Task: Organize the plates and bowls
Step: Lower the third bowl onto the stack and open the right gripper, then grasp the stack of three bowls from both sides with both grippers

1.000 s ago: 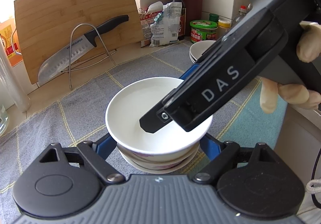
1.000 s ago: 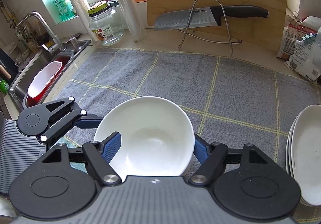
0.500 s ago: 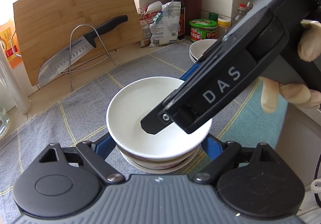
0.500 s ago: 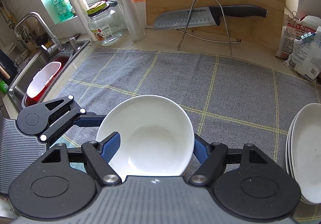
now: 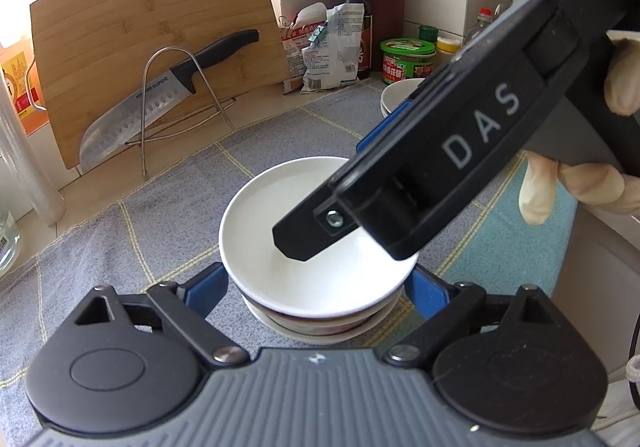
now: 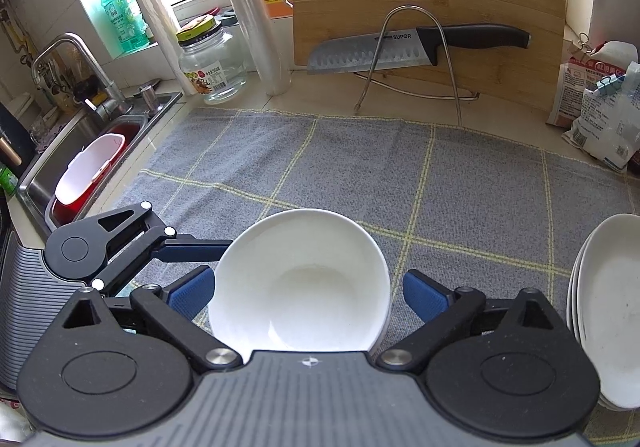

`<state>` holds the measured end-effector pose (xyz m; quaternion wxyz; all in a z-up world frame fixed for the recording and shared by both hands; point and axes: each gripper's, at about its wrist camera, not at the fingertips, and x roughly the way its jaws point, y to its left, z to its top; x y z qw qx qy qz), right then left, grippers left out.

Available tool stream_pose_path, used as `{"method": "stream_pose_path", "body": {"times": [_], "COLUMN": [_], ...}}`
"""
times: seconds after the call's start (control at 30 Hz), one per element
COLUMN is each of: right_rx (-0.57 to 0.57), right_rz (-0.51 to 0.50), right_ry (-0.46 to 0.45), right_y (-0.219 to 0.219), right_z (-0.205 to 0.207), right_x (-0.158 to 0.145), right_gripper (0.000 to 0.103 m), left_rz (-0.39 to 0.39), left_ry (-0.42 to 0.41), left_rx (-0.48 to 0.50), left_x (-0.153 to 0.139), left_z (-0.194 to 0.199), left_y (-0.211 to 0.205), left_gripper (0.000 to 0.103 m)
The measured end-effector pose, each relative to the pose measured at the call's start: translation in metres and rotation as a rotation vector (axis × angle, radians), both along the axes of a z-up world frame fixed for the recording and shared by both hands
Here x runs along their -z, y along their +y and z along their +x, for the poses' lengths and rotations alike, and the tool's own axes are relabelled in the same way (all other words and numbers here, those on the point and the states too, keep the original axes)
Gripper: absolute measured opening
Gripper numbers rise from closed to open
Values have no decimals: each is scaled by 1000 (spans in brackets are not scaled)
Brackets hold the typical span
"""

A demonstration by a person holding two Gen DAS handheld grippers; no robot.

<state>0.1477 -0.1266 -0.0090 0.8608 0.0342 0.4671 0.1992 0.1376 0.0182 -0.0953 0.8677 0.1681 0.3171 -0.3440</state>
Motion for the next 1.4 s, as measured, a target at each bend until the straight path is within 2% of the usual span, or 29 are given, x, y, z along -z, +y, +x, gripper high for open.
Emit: {"method": "stream_pose_path", "body": {"times": [0.4, 0.57, 0.87, 1.0, 1.17, 1.4], "right_rx": [-27, -19, 11, 20, 52, 100], "right_rz": [22, -5, 31, 33, -34, -98], "right_ry": [-57, -82, -33, -51, -112, -91], "right_y": [6, 11, 7, 5, 2, -8], "right_z": [-10, -14, -10, -14, -25, -53], "right_x": [-11, -15, -2, -9, -23, -18], "right_gripper": [103, 103, 103, 103, 103, 103], "left_rz": [-12, -35, -56, -60, -65, -40], "left_ry": [-28, -33, -34, -36, -40, -23], "left_rx": [-10, -26, -67, -81, -71, -11], "left_x": [-7, -10, -7, -7, -6, 7], "left_z": [-8, -11, -13, -14, -13, -12], "left_y": [9, 16, 31, 39, 49, 60], "left_gripper": [97, 97, 97, 97, 98, 98]}}
